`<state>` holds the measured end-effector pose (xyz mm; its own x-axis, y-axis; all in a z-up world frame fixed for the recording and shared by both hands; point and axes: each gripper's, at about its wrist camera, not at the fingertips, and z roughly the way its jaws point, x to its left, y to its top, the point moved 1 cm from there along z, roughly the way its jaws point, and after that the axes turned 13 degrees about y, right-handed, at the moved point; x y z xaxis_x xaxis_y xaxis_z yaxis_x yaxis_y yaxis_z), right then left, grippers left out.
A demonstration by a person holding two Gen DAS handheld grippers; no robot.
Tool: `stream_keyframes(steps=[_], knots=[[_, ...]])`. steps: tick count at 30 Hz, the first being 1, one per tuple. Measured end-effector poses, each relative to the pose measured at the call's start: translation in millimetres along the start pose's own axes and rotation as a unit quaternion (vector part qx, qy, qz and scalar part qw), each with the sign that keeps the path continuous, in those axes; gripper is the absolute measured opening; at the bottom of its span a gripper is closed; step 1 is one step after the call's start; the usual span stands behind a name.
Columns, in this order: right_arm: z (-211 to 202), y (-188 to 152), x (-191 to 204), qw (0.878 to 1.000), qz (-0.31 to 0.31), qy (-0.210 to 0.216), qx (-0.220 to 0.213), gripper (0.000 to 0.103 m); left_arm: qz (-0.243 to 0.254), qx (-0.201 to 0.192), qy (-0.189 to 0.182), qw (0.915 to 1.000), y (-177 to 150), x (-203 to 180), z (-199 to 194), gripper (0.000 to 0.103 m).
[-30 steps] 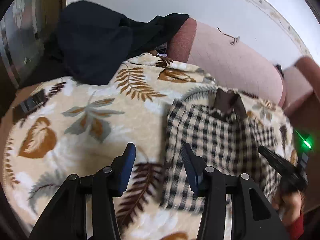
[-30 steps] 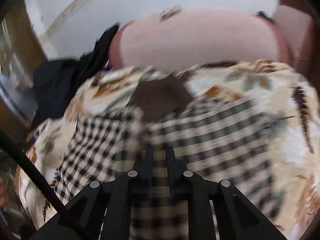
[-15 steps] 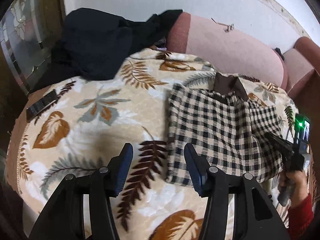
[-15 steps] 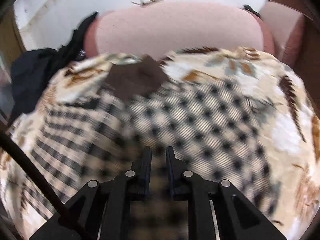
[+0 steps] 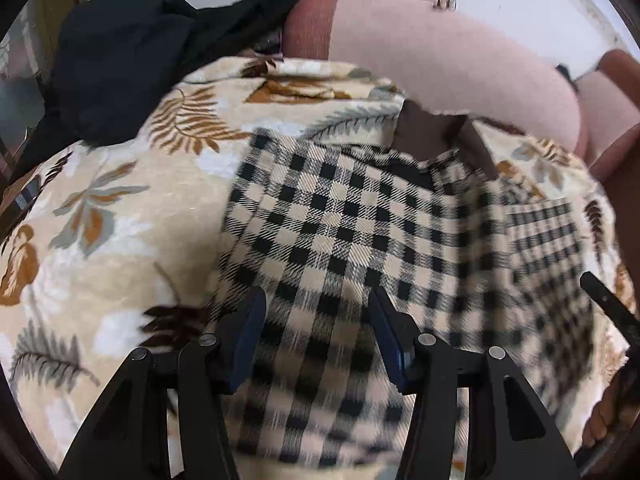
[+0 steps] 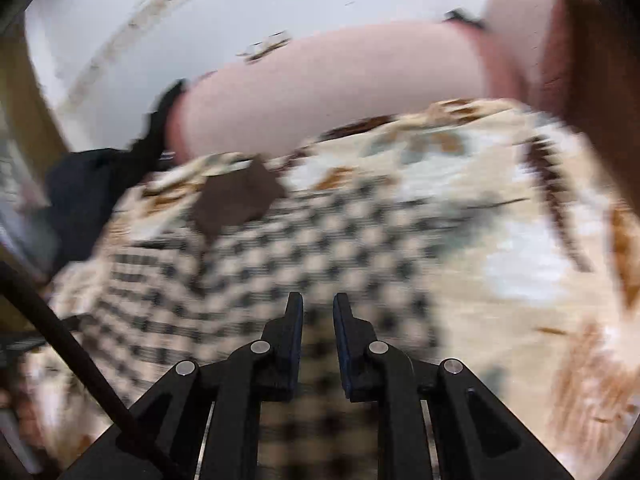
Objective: Fold large clothes
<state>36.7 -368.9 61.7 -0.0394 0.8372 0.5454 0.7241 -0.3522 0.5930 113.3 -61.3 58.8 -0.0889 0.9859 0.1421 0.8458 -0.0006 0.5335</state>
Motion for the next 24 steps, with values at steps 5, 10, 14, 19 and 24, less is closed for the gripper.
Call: stream_keyframes(steps=[5, 10, 14, 19, 24], knots=[[57, -4, -17, 0.998, 0.03, -0.024, 0.051, 0.023, 0.01, 0.012, 0.051, 0.9986, 5, 2, 47, 0.052], [43, 9, -52, 0.988, 0.031, -0.151, 0.022, 0.0, -0.002, 0.003, 0.079, 0.9968, 12, 29, 63, 0.058], [20, 15, -68, 0.987, 0.061, -0.149, -0.012, 0.0, -0.038, 0.01, 0.082, 0.9958, 19, 54, 63, 0.052], [-8, 29, -64, 0.983, 0.049, -0.166, -0.066, 0.008, -0.051, -0.022, 0.066, 0.9963, 32, 66, 34, 0.048], [16, 28, -41, 0.998, 0.045, -0.023, -0.035, 0.017, -0.01, -0.026, -0.014, 0.9995, 44, 27, 29, 0.048]])
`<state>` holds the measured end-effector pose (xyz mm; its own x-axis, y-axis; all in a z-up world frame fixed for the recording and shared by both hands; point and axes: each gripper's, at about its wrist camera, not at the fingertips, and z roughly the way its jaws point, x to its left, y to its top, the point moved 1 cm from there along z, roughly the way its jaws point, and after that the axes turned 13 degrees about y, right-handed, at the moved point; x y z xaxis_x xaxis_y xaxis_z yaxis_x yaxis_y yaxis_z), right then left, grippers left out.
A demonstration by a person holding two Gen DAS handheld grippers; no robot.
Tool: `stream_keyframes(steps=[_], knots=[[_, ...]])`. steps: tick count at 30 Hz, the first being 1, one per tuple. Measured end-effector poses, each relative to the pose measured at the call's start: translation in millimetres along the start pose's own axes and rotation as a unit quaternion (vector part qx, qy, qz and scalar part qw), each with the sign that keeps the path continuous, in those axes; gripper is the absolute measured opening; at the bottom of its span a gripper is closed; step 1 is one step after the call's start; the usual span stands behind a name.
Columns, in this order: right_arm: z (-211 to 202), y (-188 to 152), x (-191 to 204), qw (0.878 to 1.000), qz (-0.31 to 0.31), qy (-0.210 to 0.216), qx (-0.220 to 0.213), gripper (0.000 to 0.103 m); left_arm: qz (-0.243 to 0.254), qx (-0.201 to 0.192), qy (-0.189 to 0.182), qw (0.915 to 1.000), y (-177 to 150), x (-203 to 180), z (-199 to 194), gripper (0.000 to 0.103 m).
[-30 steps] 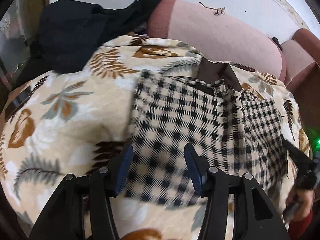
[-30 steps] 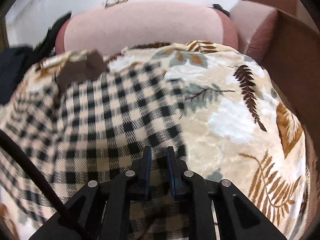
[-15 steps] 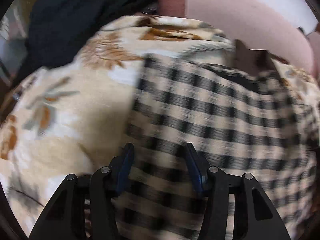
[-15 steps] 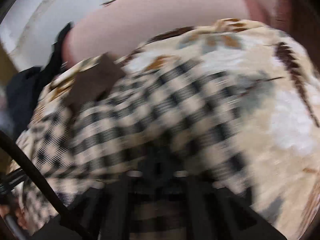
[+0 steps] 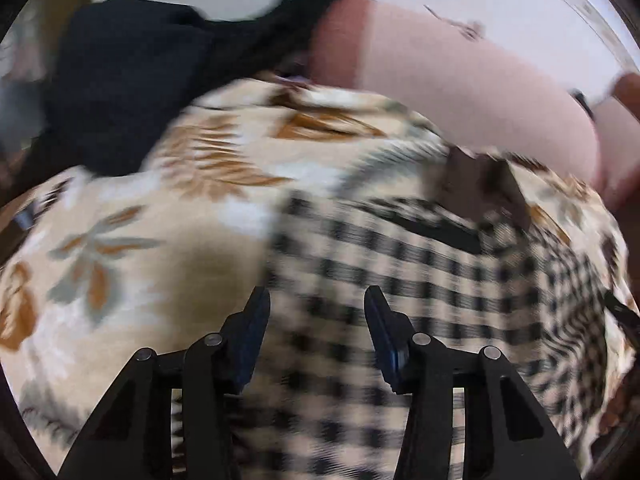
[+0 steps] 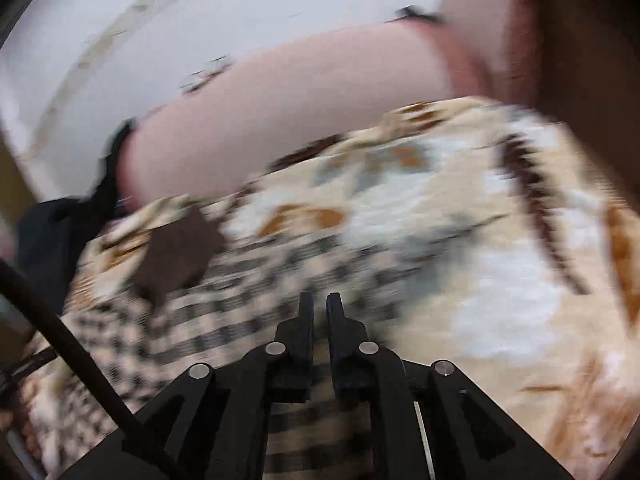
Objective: Fold large clothes
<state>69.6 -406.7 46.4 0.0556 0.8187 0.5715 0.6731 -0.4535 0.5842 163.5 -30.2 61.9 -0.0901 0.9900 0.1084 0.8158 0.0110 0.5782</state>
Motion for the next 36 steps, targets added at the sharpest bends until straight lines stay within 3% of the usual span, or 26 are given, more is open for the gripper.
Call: stream_keyframes(steps=[1, 3, 5, 6, 8, 10, 12, 14, 15, 16, 22, 27, 29, 32, 36], knots=[[7, -4, 0, 1.0, 0.002, 0.014, 0.015, 0.024, 0.015, 0.005, -0.005, 0.9999, 1, -12, 6, 0.048], [26, -15, -3, 0.999, -0.003, 0.01, 0.046, 0.031, 0.036, 0.008, 0.006, 0.9993, 3, -30, 20, 0.048], [35, -19, -13, 0.998, -0.014, -0.022, 0.05, 0.021, 0.041, 0.017, 0.055, 0.9975, 9, -31, 43, 0.048], [35, -17, -17, 0.998, -0.01, -0.041, 0.047, 0.0, 0.037, 0.025, 0.082, 0.9956, 12, -27, 55, 0.048], [29, -8, -26, 0.994, -0.003, -0.109, 0.028, 0.0, -0.001, 0.026, 0.094, 0.9953, 19, -9, 67, 0.059], [25, -3, -39, 0.991, 0.008, -0.136, 0.011, 0.0, -0.032, 0.032, 0.112, 0.9926, 25, 11, 77, 0.063], [20, -1, -52, 0.986, 0.025, -0.165, -0.001, 0.0, -0.055, 0.036, 0.099, 0.9929, 24, 27, 81, 0.072], [13, 0, -62, 0.982, 0.041, -0.182, -0.005, 0.0, -0.054, 0.034, 0.104, 0.9926, 20, 33, 81, 0.072], [7, 0, -65, 0.979, 0.049, -0.196, -0.01, 0.027, -0.045, 0.028, 0.111, 0.9924, 18, 33, 77, 0.072], [-1, 0, -66, 0.978, 0.053, -0.201, -0.022, 0.038, -0.034, 0.024, 0.121, 0.9918, 15, 33, 74, 0.072], [-54, 5, -42, 0.983, 0.057, -0.158, -0.069, 0.039, -0.006, 0.005, 0.139, 0.9902, 2, 46, 36, 0.072], [-73, -5, 8, 0.991, 0.036, -0.103, -0.075, 0.04, 0.002, -0.036, 0.114, 0.9928, -16, 61, -12, 0.071], [-69, -18, 34, 0.996, 0.021, -0.075, -0.05, 0.044, 0.022, -0.051, 0.101, 0.9934, -32, 59, -31, 0.071], [-51, -47, 68, 0.998, -0.018, -0.053, 0.003, 0.045, 0.039, -0.041, 0.079, 0.9953, -53, 56, -36, 0.071], [-19, -93, 93, 0.994, -0.06, -0.054, 0.077, 0.045, 0.048, 0.026, 0.108, 0.9926, -83, 64, -6, 0.071]])
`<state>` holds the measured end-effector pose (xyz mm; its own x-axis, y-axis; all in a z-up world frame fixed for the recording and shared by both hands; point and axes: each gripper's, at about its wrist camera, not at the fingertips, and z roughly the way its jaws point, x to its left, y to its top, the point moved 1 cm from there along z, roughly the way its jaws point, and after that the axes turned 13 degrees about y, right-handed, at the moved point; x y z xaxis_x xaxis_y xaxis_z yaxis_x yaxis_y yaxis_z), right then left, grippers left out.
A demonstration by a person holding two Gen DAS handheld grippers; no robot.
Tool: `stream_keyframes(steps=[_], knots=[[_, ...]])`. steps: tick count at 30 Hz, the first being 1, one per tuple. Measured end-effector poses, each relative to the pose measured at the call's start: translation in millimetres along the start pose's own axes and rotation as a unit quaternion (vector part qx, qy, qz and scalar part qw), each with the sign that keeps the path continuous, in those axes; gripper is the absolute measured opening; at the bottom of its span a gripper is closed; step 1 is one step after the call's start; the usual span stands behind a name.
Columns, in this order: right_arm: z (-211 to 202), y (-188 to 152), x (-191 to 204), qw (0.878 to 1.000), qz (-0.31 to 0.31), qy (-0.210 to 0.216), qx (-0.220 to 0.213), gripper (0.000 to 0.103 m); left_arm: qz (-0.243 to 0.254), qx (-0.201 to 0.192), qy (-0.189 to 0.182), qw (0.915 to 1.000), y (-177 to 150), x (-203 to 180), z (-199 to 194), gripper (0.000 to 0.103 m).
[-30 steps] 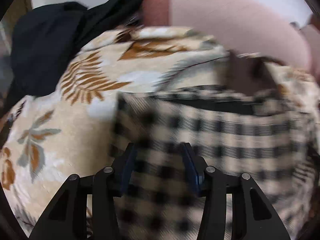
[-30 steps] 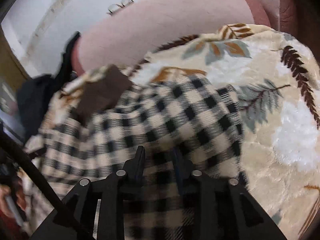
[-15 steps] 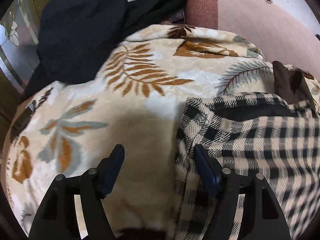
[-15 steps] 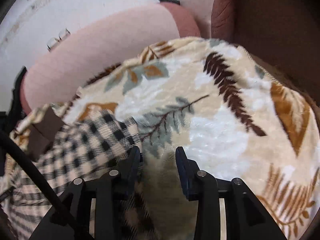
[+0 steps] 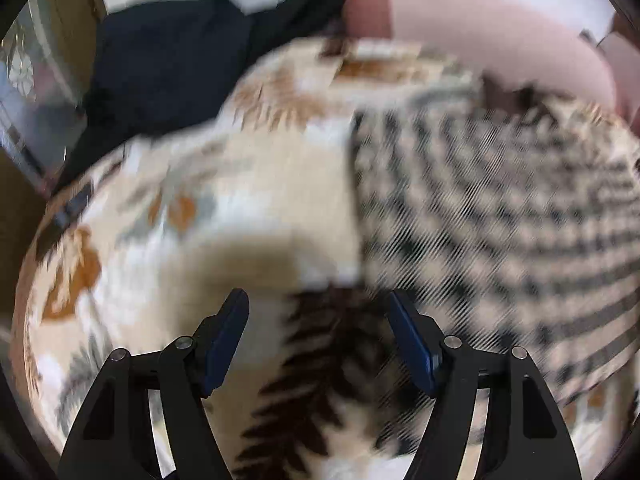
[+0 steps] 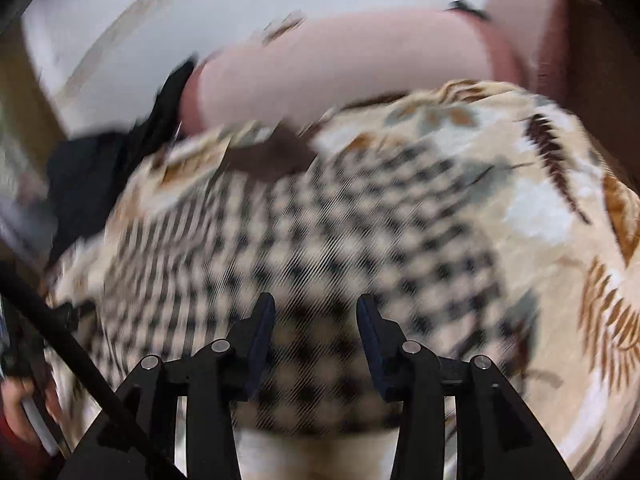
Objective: Fold large clothes
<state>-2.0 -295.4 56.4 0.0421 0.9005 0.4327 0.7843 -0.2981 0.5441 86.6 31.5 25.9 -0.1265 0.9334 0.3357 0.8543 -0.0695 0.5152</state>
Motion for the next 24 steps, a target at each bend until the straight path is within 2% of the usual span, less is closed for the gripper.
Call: stream_keyframes(steps=[2, 3, 4, 6, 9, 13, 16, 19, 22, 24], knots=[[16, -18, 0, 0.999, 0.006, -0.011, 0.035, 0.045, -0.008, 0.022, -0.001, 0.9997, -15, 9, 13, 0.069], [19, -25, -4, 0.999, 0.013, -0.018, 0.044, 0.045, -0.018, 0.014, -0.012, 0.9997, -20, 16, 12, 0.068], [19, -28, -10, 0.999, 0.019, -0.02, 0.047, 0.045, -0.019, 0.012, -0.007, 0.9997, -26, 22, 10, 0.068], [13, -31, -19, 0.999, 0.03, -0.012, 0.038, 0.045, -0.02, 0.008, 0.004, 0.9998, -33, 32, 6, 0.068], [-11, -29, -35, 0.999, 0.048, -0.024, 0.005, 0.045, -0.041, -0.006, -0.005, 0.9991, -43, 51, -6, 0.068], [-43, -26, -69, 0.993, 0.097, -0.05, -0.044, 0.051, -0.066, -0.024, -0.045, 0.9965, -46, 58, -30, 0.068], [-67, -28, -104, 0.982, 0.164, -0.048, -0.084, 0.057, -0.051, -0.042, -0.088, 0.9939, -44, 39, -53, 0.068], [-75, -29, -133, 0.971, 0.216, -0.033, -0.094, 0.057, -0.013, -0.069, -0.121, 0.9901, -45, 5, -80, 0.068], [-73, -39, -155, 0.963, 0.255, -0.005, -0.091, 0.057, 0.02, -0.077, -0.155, 0.9847, -46, -35, -96, 0.068], [-68, -42, -168, 0.958, 0.268, 0.032, -0.094, 0.057, 0.048, -0.078, -0.18, 0.9794, -48, -67, -103, 0.068]])
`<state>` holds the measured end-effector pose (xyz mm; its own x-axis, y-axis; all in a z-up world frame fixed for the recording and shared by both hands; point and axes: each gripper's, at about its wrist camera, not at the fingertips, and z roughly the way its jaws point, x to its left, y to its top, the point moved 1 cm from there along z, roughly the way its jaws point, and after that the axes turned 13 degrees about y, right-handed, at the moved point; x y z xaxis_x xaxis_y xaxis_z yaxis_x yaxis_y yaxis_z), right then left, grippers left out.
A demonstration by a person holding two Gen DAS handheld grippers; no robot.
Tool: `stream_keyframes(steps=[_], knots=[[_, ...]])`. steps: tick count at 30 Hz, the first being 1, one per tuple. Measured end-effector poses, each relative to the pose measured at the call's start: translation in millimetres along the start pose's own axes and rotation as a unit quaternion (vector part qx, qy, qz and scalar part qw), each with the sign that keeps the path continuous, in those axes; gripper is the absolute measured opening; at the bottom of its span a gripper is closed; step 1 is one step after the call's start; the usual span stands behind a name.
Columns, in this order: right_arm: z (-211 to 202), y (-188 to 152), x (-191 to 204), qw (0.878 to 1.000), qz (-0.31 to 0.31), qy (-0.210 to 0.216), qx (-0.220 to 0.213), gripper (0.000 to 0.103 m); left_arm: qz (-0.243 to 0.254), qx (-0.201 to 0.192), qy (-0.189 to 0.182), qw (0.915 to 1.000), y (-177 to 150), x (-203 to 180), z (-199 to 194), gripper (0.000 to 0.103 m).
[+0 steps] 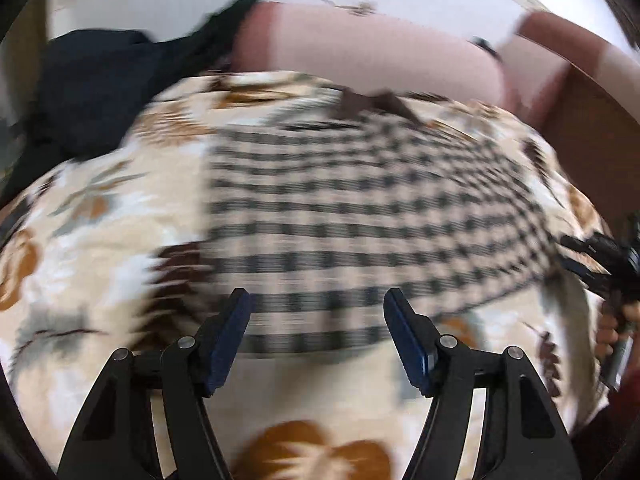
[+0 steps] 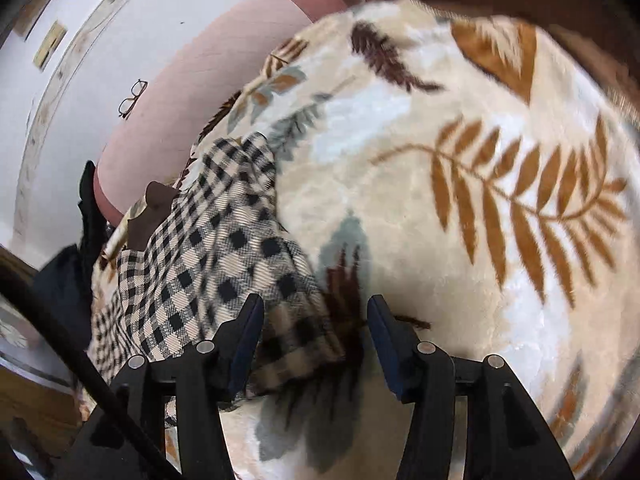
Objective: Fold large clothes
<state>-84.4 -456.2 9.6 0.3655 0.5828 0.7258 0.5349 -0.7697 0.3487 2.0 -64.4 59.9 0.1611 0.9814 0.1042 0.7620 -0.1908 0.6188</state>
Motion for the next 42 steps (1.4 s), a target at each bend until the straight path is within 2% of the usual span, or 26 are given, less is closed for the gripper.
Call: stream_keyframes(steps=[4, 7, 10, 13, 16, 20, 24, 28, 32, 35, 37, 39, 40, 41, 42], knots=[[11, 11, -7, 0.999, 0.001, 0.044, 0.006, 0.057, 0.064, 0.001, -0.016, 0.9978, -3, -64, 7, 0.068], [37, 29, -5, 0.995, -0.006, 0.084, 0.044, 0.057, 0.11, -0.002, -0.033, 0.9934, -6, -104, 8, 0.068], [62, 45, -3, 0.989, -0.019, 0.122, 0.076, 0.057, 0.135, -0.005, -0.043, 0.99, -5, -132, 10, 0.068], [80, 63, -5, 0.985, -0.013, 0.153, 0.074, 0.058, 0.139, -0.001, -0.044, 0.9893, -3, -150, 14, 0.068], [98, 73, -1, 0.985, -0.016, 0.159, 0.068, 0.058, 0.134, 0.005, -0.041, 0.9901, 0, -159, 20, 0.068], [110, 75, 15, 0.986, -0.065, 0.135, 0.071, 0.058, 0.126, -0.001, -0.056, 0.9904, 6, -171, 23, 0.068], [126, 79, 29, 0.978, -0.094, 0.146, 0.114, 0.058, 0.168, -0.017, -0.078, 0.9826, 8, -204, 19, 0.068], [133, 86, 27, 0.964, -0.096, 0.185, 0.163, 0.057, 0.231, -0.044, -0.099, 0.9669, 5, -243, 11, 0.054], [137, 89, 22, 0.953, -0.097, 0.217, 0.19, 0.055, 0.282, -0.047, -0.109, 0.9521, 3, -284, 20, 0.042], [141, 88, 23, 0.949, -0.108, 0.221, 0.2, 0.055, 0.307, -0.058, -0.095, 0.9452, 3, -305, 29, 0.042], [143, 88, 23, 0.947, -0.11, 0.223, 0.202, 0.055, 0.314, -0.059, -0.09, 0.9433, 6, -317, 36, 0.042], [147, 87, 26, 0.947, -0.11, 0.226, 0.2, 0.055, 0.308, -0.051, -0.094, 0.9455, 9, -324, 43, 0.042], [148, 87, 26, 0.948, -0.11, 0.223, 0.198, 0.051, 0.305, -0.051, -0.091, 0.9467, 10, -325, 45, 0.042], [151, 88, 25, 0.95, -0.109, 0.217, 0.197, 0.046, 0.3, -0.051, -0.091, 0.9482, 11, -327, 45, 0.033], [153, 88, 24, 0.951, -0.103, 0.211, 0.199, 0.03, 0.291, -0.049, -0.094, 0.9507, 12, -325, 45, 0.024]])
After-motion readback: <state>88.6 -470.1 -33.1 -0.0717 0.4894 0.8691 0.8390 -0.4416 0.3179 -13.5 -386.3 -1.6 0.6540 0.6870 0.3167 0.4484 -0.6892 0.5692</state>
